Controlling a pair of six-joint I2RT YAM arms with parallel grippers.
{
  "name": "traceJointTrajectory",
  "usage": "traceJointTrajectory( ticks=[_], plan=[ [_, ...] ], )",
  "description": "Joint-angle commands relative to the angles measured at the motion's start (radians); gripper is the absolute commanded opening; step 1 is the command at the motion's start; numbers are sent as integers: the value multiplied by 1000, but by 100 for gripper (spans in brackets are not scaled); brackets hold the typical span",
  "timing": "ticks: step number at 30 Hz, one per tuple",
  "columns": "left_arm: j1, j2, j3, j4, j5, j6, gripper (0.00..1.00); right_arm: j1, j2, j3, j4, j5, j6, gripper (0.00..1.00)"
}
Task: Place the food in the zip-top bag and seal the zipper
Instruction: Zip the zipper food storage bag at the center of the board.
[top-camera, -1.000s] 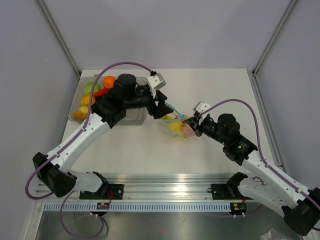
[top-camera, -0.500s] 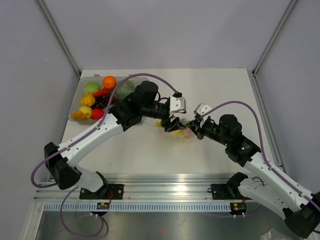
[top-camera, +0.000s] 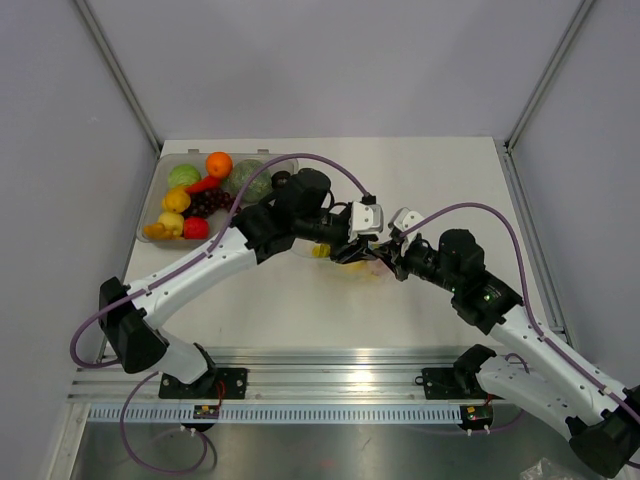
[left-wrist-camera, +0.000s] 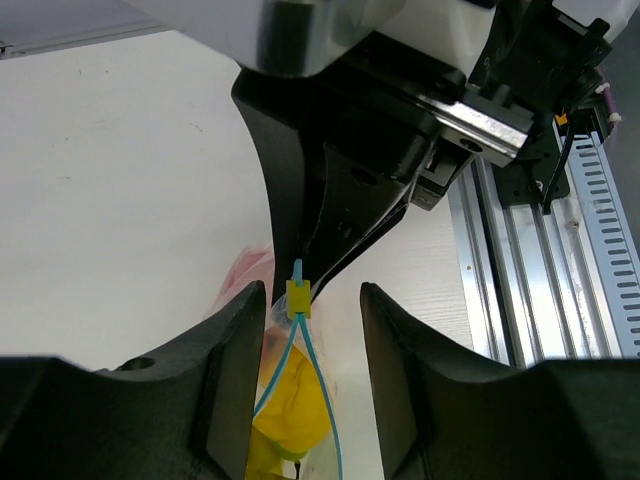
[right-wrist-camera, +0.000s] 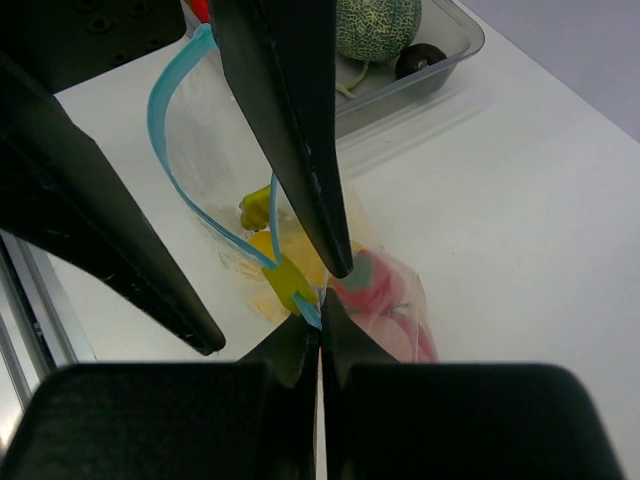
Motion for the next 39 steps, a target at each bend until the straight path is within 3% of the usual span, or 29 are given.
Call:
traceJointTrajectory(
  ticks=[1, 4, 6, 7, 16, 24, 33, 39],
  plan=[
    [-5, 10, 31, 33, -15, 2, 43, -7, -20, 54, 26, -25, 10, 0],
    [-5, 18, 33, 36, -18, -2, 24, -7, -22, 54, 26, -19, 14, 0],
    [-5, 22, 37, 22, -18, -2, 2, -7, -25, 54, 26, -13, 14, 0],
    [-5, 30, 40, 13, -15, 7, 0, -7, -31, 53, 28, 2, 15, 0],
    [18, -2, -15, -29, -58, 34, 0, -7, -109, 33, 51, 245, 35, 0],
    [114, -31, -81, -33, -56, 31, 0, -7, -140, 39, 62, 519, 98, 0],
    [268, -125, -260, 24, -27, -36, 0, -8, -152, 50, 62, 821, 112, 0],
    [357, -199, -368, 28, -33, -65, 0, -8, -146, 43, 72, 888, 132, 0]
  ],
)
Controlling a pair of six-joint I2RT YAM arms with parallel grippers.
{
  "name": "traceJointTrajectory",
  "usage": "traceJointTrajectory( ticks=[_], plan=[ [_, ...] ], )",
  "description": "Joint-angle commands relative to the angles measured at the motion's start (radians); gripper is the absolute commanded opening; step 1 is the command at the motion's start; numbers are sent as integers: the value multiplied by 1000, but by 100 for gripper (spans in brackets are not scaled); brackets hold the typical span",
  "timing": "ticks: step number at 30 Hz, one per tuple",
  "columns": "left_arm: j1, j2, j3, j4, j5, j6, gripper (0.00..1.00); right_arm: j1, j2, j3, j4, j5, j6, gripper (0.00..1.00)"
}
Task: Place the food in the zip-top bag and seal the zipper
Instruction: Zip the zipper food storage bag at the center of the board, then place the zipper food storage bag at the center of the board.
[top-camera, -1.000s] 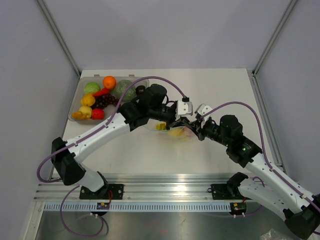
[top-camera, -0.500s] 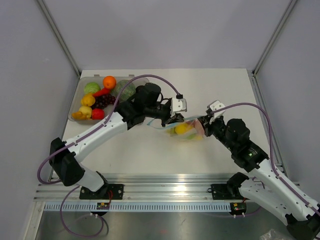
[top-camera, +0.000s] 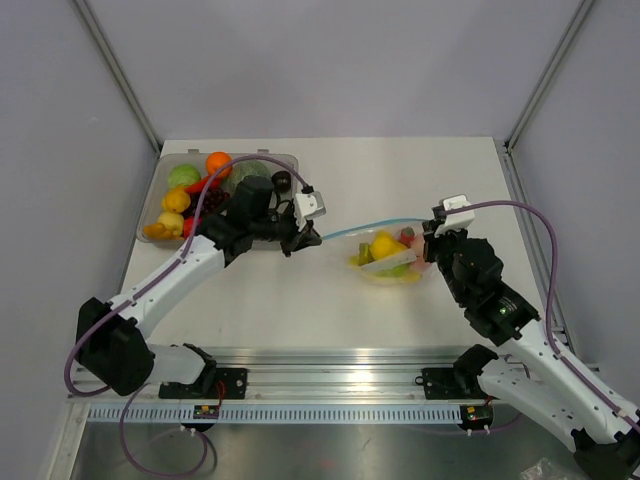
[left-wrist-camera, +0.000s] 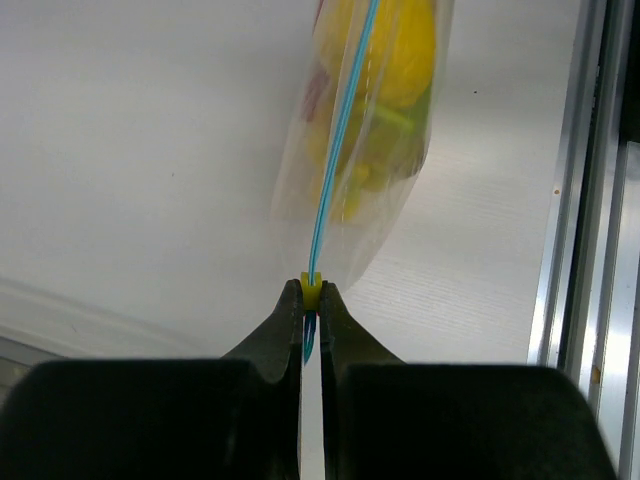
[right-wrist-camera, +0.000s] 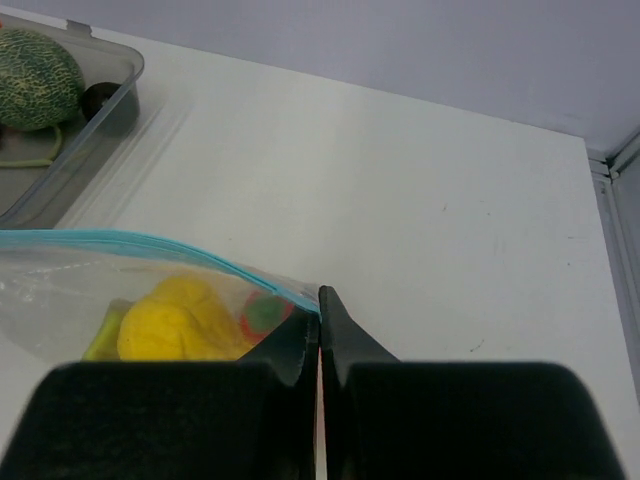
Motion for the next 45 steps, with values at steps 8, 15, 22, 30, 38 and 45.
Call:
traceJointTrajectory(
  ticks=[8, 15, 22, 30, 38, 45],
  plan=[
    [82, -110, -109, -14, -54, -42, 0, -12, -14, 10, 168, 254, 46, 0],
    [80, 14, 52, 38, 9, -121, 0, -12, 73, -10, 337, 289, -39, 0],
    [79, 281, 385, 178, 57, -249, 0, -209, 299, 91, 604, 303, -150, 0],
    [63, 476, 753, 225, 112, -309, 0, -374, 477, 259, 633, 168, -75, 0],
    [25, 345, 588, 106, 160, -201, 99, -374, 249, 39, 406, 192, 185, 97],
    [23, 145, 433, 124, -33, -300, 99, -374, 89, 85, -28, 269, 414, 99]
  ],
)
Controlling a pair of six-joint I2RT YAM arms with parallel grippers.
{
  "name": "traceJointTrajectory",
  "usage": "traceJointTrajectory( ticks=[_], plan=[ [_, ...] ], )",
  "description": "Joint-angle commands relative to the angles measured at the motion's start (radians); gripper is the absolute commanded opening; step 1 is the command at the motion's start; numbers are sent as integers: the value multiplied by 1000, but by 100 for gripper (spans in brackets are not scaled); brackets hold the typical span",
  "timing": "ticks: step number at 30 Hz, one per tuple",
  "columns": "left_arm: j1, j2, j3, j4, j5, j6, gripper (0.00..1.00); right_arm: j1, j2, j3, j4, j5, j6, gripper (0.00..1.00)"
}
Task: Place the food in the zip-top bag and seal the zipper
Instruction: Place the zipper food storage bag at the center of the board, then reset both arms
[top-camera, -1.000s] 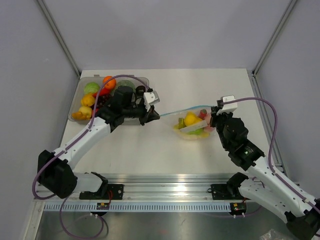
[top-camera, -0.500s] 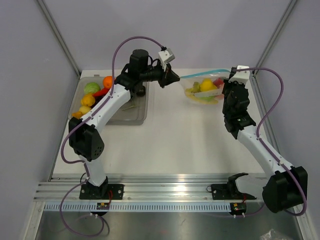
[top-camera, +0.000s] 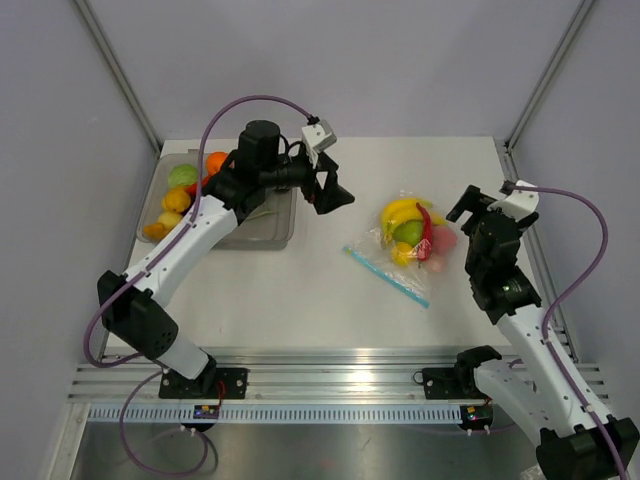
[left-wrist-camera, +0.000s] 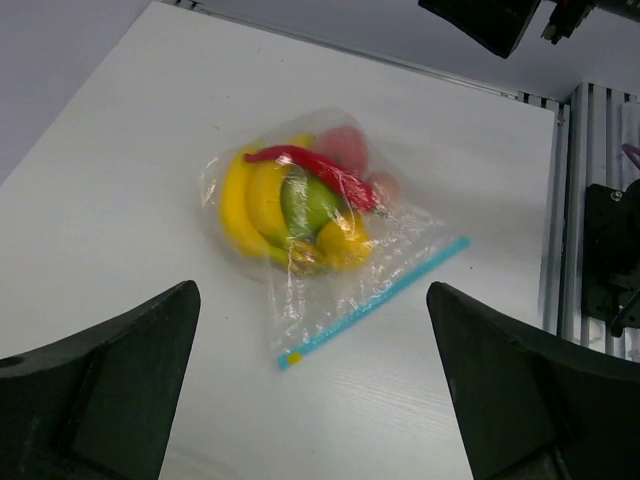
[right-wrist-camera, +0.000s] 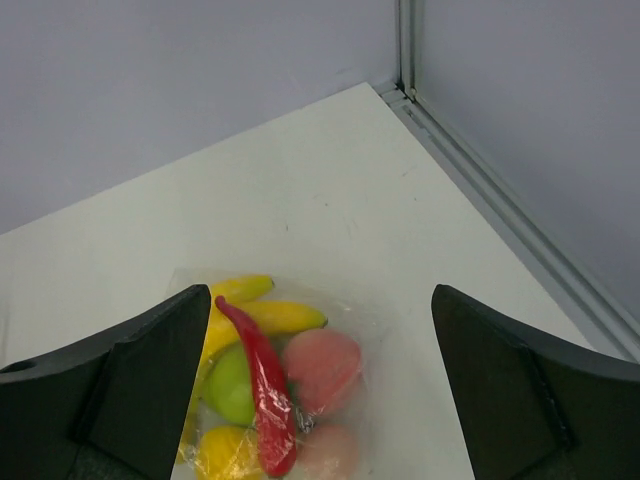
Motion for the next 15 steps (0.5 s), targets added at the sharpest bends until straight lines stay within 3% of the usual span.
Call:
traceJointTrajectory(
  ticks=[1, 4, 9, 15],
  plan=[
    [3, -136, -24, 36, -143, -93, 99, -4, -38, 110, -322, 52, 166, 100],
    [3, -198, -81, 19, -322, -212, 99, -4, 0, 218, -538, 40, 244, 100],
    [3, -333, -272, -5, -482, -345, 99, -4, 130, 383, -897, 78, 443, 99],
    [3, -560, -501, -45, -648, -422, 99, -4, 224, 411, -1067, 118, 543, 99]
  ],
)
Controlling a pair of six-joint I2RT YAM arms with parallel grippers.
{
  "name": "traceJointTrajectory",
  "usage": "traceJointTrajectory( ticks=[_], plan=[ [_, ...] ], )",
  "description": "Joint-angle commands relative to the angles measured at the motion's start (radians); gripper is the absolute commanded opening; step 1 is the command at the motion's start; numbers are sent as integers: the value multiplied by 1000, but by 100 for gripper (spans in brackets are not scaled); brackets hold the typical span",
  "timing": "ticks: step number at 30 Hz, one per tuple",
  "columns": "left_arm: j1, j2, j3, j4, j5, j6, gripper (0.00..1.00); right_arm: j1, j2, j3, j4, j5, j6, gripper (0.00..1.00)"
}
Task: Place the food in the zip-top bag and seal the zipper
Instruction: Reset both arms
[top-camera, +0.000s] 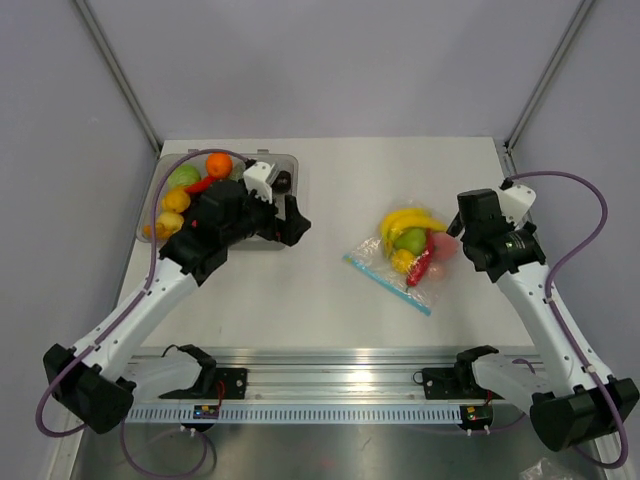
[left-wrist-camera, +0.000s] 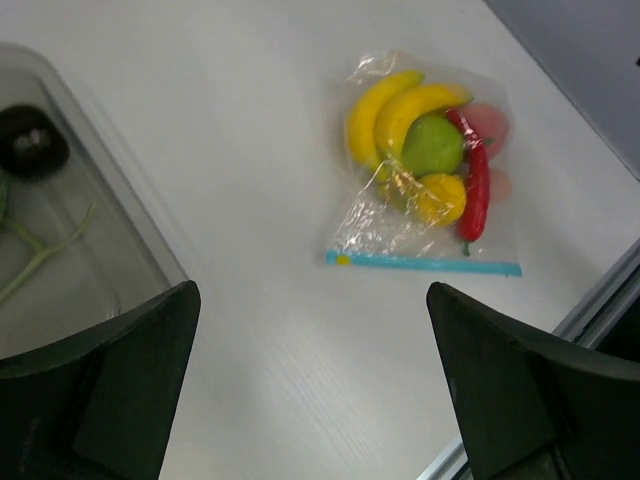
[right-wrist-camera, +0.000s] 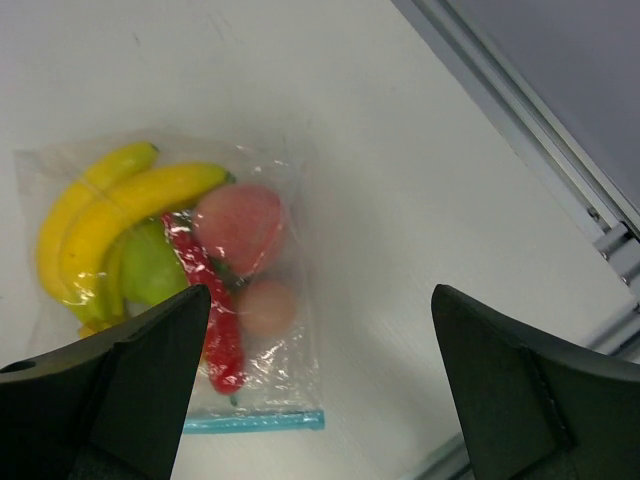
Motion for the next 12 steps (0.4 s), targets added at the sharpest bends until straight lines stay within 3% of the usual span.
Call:
traceJointTrajectory(
  ticks=[1, 12],
  plan=[
    [3, -142, -90, -6, -163, -80, 99, -3, 21, 11, -181, 58, 117, 100],
    [3, -441, -282, -148, -293, -130, 99, -1, -123, -184, -50, -5, 133, 99]
  ],
)
